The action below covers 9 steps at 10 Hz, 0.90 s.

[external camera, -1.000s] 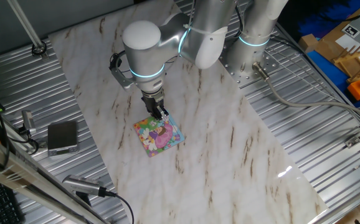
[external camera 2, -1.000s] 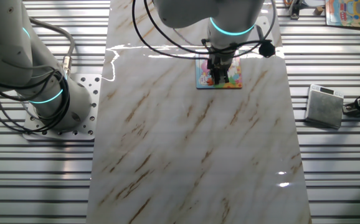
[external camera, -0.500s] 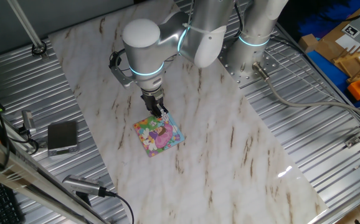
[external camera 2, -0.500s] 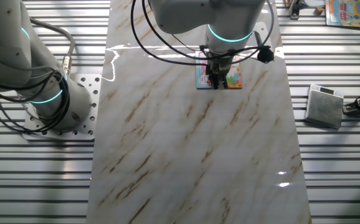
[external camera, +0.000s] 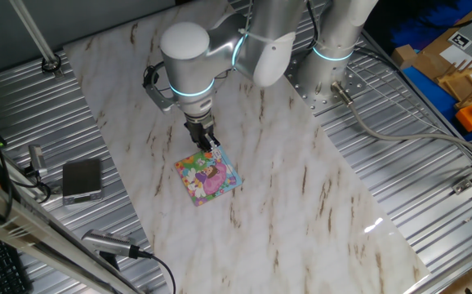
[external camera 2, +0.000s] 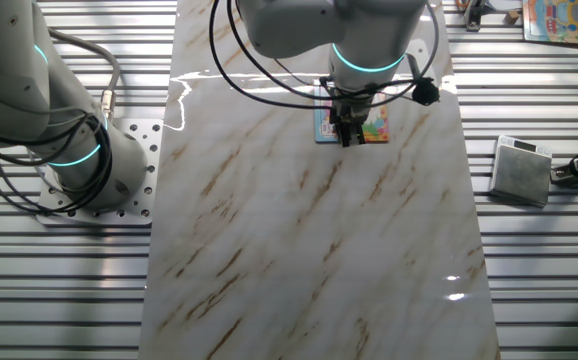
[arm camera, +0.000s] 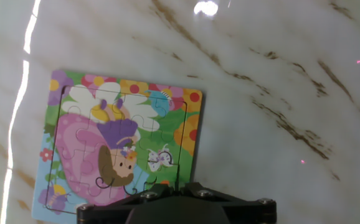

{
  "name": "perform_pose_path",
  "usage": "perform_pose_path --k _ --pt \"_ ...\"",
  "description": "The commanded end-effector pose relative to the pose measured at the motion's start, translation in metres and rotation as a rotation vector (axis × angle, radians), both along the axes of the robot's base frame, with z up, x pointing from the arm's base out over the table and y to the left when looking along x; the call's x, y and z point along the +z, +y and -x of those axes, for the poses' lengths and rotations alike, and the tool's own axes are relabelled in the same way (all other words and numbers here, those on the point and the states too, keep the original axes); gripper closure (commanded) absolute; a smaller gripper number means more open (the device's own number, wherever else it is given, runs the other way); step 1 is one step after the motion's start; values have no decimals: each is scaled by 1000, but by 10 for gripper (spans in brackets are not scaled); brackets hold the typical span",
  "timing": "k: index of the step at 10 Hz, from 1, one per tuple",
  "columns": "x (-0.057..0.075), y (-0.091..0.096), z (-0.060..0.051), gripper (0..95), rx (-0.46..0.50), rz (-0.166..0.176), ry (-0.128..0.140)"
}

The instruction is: Assemble one piece of a puzzle

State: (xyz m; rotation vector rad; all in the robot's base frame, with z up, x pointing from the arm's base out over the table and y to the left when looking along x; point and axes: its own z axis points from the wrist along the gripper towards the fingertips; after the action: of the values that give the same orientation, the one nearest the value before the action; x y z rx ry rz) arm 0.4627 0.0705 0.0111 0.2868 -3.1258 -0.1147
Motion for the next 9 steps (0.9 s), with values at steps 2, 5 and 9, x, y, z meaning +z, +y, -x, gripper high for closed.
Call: perform_pose_path --k 2,5,9 --pt "1 -1 1 950 0 0 0" --pt "3 0 1 950 0 -4 -4" --pt "9 7 1 950 -8 -6 -3"
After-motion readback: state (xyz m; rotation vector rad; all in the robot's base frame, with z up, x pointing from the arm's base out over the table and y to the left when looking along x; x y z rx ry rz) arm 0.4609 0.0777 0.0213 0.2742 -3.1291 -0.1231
